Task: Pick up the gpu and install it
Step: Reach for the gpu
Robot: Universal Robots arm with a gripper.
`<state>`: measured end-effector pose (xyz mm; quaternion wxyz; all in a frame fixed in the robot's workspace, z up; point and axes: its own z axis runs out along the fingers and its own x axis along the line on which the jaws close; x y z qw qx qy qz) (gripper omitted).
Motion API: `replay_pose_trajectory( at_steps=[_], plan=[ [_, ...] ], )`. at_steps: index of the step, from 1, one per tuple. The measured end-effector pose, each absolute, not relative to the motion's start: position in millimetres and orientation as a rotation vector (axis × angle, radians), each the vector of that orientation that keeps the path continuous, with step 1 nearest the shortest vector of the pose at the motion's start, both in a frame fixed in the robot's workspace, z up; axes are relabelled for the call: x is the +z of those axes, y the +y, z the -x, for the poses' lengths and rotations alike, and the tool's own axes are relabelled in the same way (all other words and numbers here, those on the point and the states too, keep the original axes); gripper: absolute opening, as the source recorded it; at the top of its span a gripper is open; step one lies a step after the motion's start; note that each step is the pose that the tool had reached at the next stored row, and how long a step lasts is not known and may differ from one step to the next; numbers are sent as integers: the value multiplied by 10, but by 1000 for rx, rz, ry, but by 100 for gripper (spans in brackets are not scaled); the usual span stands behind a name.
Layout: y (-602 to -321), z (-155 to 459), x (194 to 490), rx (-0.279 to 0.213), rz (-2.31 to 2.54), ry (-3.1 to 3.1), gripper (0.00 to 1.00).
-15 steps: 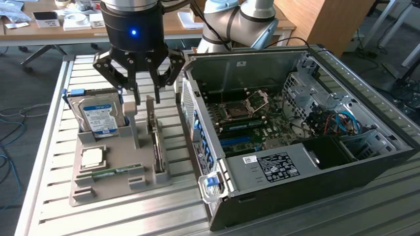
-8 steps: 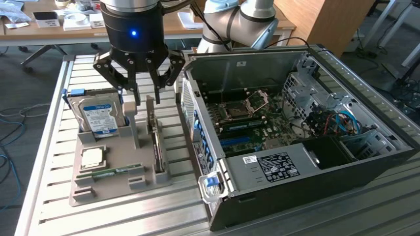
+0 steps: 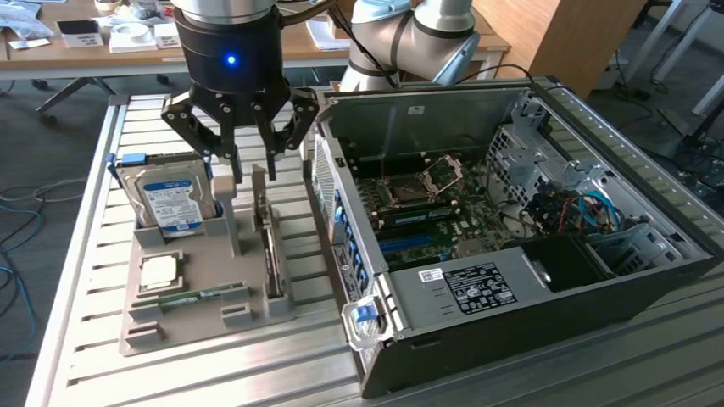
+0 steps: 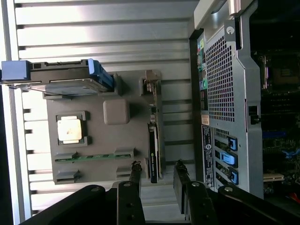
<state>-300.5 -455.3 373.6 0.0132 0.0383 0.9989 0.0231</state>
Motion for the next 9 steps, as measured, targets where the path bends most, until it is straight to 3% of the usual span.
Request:
replay_pose_trajectory(
  at_steps=[9],
  plan=[
    [-4553,3005,3736,72,-119,3112,42]
  ],
)
